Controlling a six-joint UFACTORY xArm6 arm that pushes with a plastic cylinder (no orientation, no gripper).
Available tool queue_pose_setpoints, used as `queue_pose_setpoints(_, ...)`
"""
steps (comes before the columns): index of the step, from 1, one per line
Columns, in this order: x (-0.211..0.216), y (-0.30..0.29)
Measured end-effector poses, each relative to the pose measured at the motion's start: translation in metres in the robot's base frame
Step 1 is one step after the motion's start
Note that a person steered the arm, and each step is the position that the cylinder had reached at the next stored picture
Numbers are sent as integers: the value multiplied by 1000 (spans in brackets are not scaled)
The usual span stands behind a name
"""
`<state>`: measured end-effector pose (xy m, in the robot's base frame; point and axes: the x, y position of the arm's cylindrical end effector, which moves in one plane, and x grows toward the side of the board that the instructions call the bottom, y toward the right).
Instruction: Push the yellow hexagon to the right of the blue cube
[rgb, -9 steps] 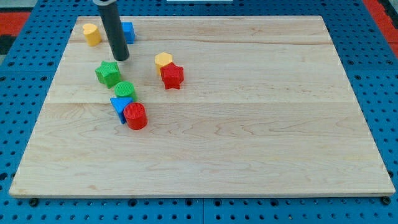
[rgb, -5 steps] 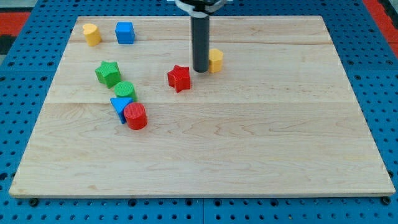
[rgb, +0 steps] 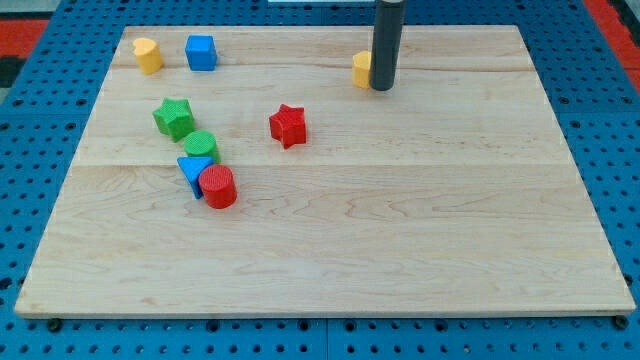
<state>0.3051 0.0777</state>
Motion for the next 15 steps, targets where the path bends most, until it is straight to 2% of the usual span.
queue_pose_setpoints(1,-12,-10)
queue_pose_setpoints(3,-49,17)
queue_pose_setpoints(4,-49,-44)
queue_pose_setpoints(5,-44,-80)
queue_pose_setpoints(6,-8,-72)
queue_pose_setpoints(7,-16,-94)
queue_pose_setpoints(9,6,-146)
queue_pose_setpoints(10,-3,-152)
queue_pose_setpoints(11,13,-151)
queue_pose_setpoints(12,33,-186)
queue_pose_setpoints(14,-11,-181)
queue_pose_setpoints(15,-11,-183)
